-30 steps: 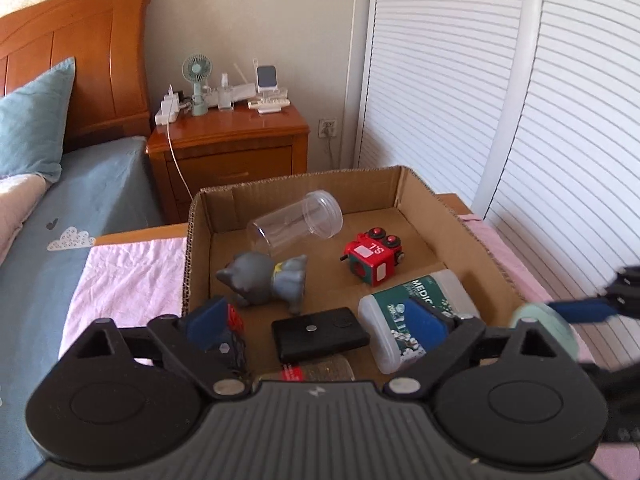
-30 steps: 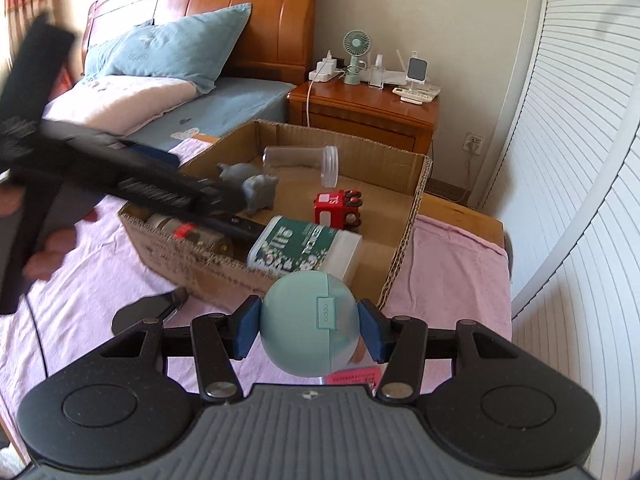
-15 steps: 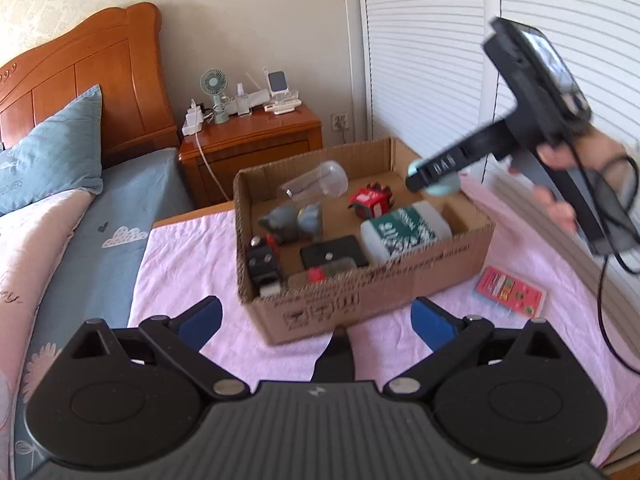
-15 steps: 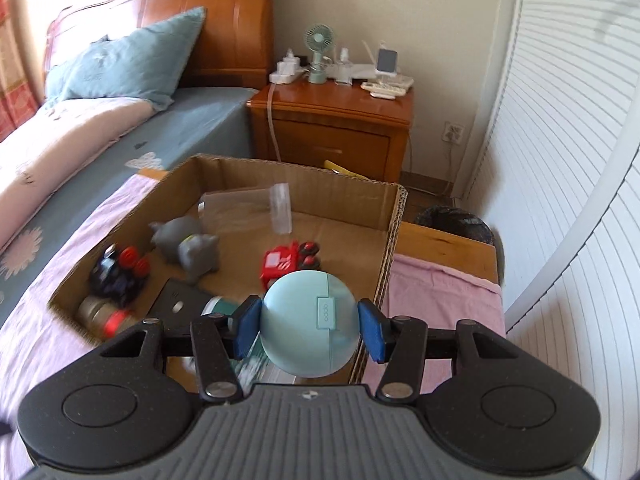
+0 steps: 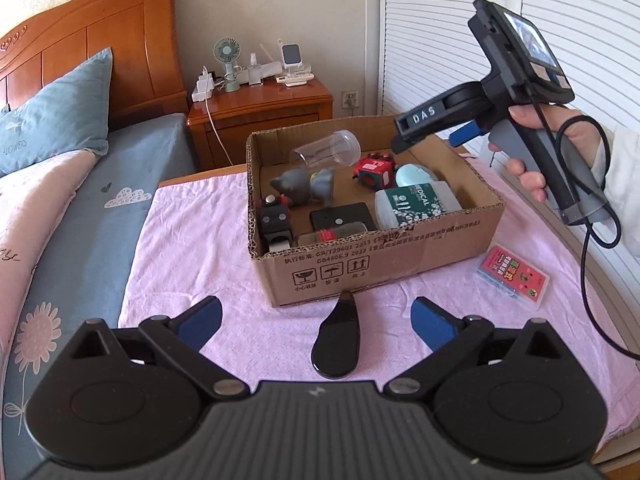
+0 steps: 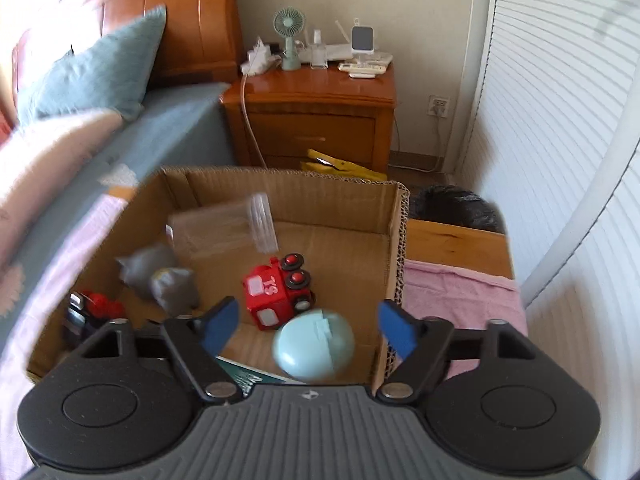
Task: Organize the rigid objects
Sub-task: 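Carry the phone mount and teal case into the box and release both, then move the left gripper to the black oval object while the right approaches the red card box, then grasp the black oval object with the left gripper while the right grasps the red card box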
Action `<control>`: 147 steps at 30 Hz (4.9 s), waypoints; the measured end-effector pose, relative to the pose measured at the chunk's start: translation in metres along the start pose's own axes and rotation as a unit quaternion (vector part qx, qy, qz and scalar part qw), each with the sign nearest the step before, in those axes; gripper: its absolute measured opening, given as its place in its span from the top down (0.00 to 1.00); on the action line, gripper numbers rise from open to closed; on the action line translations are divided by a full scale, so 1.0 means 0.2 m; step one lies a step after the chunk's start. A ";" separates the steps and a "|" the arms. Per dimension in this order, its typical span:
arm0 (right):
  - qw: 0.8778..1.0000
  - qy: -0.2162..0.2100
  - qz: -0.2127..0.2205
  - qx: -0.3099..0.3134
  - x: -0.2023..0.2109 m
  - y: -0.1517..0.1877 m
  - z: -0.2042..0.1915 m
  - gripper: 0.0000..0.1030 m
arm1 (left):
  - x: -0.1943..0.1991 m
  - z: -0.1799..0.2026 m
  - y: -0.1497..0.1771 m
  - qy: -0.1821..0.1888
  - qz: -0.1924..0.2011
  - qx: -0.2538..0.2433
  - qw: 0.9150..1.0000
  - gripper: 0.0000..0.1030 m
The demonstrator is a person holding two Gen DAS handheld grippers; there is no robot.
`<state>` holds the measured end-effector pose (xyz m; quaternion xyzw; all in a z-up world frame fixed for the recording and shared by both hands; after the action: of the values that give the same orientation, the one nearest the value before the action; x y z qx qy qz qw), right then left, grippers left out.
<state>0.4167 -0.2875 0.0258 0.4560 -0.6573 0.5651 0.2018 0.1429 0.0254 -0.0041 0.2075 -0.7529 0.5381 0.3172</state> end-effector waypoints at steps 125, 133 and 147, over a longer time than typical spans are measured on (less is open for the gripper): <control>0.998 0.061 -0.010 0.022 0.45 1.16 0.20 0.00 | -0.55 0.02 0.24 0.020 -0.015 0.030 0.999 0.00; 0.998 0.062 -0.014 0.022 0.44 1.15 0.20 0.00 | -0.58 0.01 0.21 0.022 -0.016 0.027 0.999 0.00; 0.997 0.059 -0.037 0.030 0.44 1.14 0.18 0.00 | -0.54 0.00 0.22 0.033 -0.007 0.012 0.999 0.13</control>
<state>0.1930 -0.3664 -0.0433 0.4517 -0.6094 0.6028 0.2476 0.1906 0.0366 -0.1108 0.1990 -0.7337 0.5517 0.3431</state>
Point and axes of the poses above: each gripper's, at about its wrist camera, not at the fingertips, and x roughly against the way its jaws point, z to its right, y to its underside, the point moved 2 cm from there along -x, roughly the way its jaws point, and after that the axes turned 14 degrees about -x, right-handed, at the moved point
